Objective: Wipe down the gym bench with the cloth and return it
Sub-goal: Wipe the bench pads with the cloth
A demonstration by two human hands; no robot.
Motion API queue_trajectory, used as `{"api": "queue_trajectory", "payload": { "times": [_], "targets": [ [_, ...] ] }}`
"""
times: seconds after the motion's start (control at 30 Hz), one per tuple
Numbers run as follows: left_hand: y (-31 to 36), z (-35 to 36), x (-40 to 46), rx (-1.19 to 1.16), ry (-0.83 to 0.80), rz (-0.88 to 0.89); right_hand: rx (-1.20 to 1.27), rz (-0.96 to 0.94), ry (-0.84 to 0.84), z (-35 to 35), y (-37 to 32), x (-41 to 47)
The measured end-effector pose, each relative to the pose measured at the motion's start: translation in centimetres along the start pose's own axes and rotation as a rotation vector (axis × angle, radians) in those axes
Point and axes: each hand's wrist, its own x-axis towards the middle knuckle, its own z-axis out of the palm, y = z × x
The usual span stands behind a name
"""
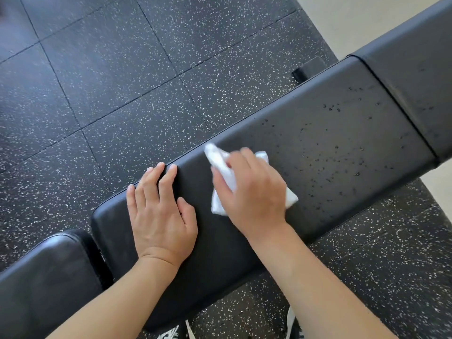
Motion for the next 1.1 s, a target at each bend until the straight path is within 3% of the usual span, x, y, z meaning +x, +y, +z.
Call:
{"api": "queue_trajectory", "payload": {
  "times": [0.2, 0.33, 0.47, 0.63, 0.77, 0.97, 1.1],
  "targets": [
    [0.1, 0.0, 0.1, 0.006, 0.005, 0.009, 0.041, 0.010, 0.059, 3.5, -2.0, 6.1],
    [0.1, 0.0, 0.0, 0.000, 0.005, 0.016, 0.109, -0.065, -0.023, 0.8, -0.7, 1.0],
    [0.1, 0.0, 0.0, -0.012, 0.009, 0.013, 0.004, -0.156, -0.076, -4.6, 4.2, -5.8],
    [0.2, 0.0, 0.0, -0.021, 0.010, 0.013, -0.062, -0.048, 0.018, -8.7, 10.9, -7.2],
    [0.3, -0.2, -0.1, -0.029, 0.009, 0.009, -0.097, 0.081, 0.056, -5.9, 6.7, -6.8],
    [0.3, 0.0, 0.0, -0.031, 0.002, -0.008, 0.116, -0.040, -0.008, -0.2, -2.6, -4.8],
    [0.2, 0.0, -0.1, -0.025, 0.008, -0.003, 0.147, -0.064, -0.057, -1.0, -1.8, -5.1]
  ]
}}
